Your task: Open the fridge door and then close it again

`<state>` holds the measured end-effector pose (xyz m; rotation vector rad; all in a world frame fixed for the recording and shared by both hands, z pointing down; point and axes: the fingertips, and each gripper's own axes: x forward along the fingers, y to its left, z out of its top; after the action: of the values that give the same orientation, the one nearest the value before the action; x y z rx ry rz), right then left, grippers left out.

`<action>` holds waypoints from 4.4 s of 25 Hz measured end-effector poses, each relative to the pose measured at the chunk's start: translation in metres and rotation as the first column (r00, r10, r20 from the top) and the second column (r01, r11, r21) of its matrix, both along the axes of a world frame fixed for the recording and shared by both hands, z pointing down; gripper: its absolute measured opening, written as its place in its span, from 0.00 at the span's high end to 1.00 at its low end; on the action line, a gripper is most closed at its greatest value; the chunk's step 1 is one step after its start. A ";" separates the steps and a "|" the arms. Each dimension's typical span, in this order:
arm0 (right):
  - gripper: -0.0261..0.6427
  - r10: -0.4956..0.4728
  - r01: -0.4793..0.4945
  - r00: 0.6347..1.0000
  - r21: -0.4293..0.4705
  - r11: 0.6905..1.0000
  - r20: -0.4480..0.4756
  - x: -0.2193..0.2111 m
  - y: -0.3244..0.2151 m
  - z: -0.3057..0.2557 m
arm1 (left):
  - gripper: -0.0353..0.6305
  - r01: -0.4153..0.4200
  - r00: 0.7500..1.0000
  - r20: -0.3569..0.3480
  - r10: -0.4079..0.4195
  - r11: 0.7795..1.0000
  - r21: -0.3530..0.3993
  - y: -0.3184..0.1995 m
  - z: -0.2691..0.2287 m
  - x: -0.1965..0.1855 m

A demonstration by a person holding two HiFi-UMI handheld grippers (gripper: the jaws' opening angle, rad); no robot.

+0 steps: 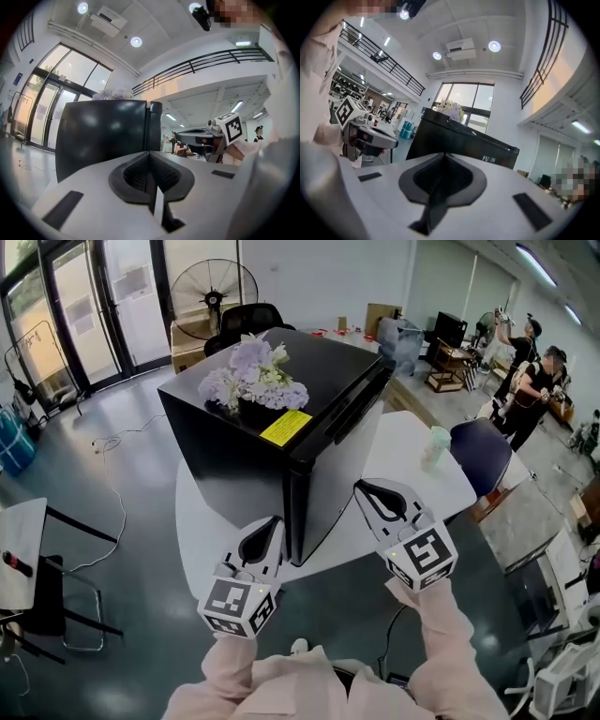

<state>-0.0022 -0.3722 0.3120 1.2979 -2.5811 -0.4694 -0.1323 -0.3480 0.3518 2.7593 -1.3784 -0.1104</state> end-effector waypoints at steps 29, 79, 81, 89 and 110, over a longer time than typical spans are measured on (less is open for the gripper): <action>0.76 -0.291 0.353 0.459 -0.128 0.927 -0.839 -0.052 -0.034 -0.030 | 0.93 -0.074 0.997 -0.003 0.074 0.996 0.058 -0.024 -0.012 -0.011; 0.77 -0.247 0.426 0.497 -0.014 0.905 -0.832 0.000 0.004 -0.029 | 0.93 0.150 0.989 -0.009 -0.151 0.987 -0.058 0.026 0.019 0.034; 0.76 -0.248 0.430 0.497 -0.012 0.903 -0.831 0.003 0.009 -0.028 | 0.93 0.143 0.990 -0.005 -0.143 0.988 -0.064 0.027 0.021 0.036; 0.76 -0.250 0.440 0.481 -0.015 0.898 -0.840 0.034 0.022 -0.028 | 0.93 0.121 0.993 0.009 -0.121 0.991 -0.050 0.038 0.014 0.074; 0.72 -0.285 0.484 0.407 -0.059 0.873 -0.868 0.121 0.050 -0.024 | 0.93 0.135 0.990 0.043 -0.133 0.989 -0.055 0.101 0.021 0.158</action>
<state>0.1193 -0.3227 0.2884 0.2408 -1.8947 -1.1513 0.0252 -0.2475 0.3728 2.6343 -1.5508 -0.0213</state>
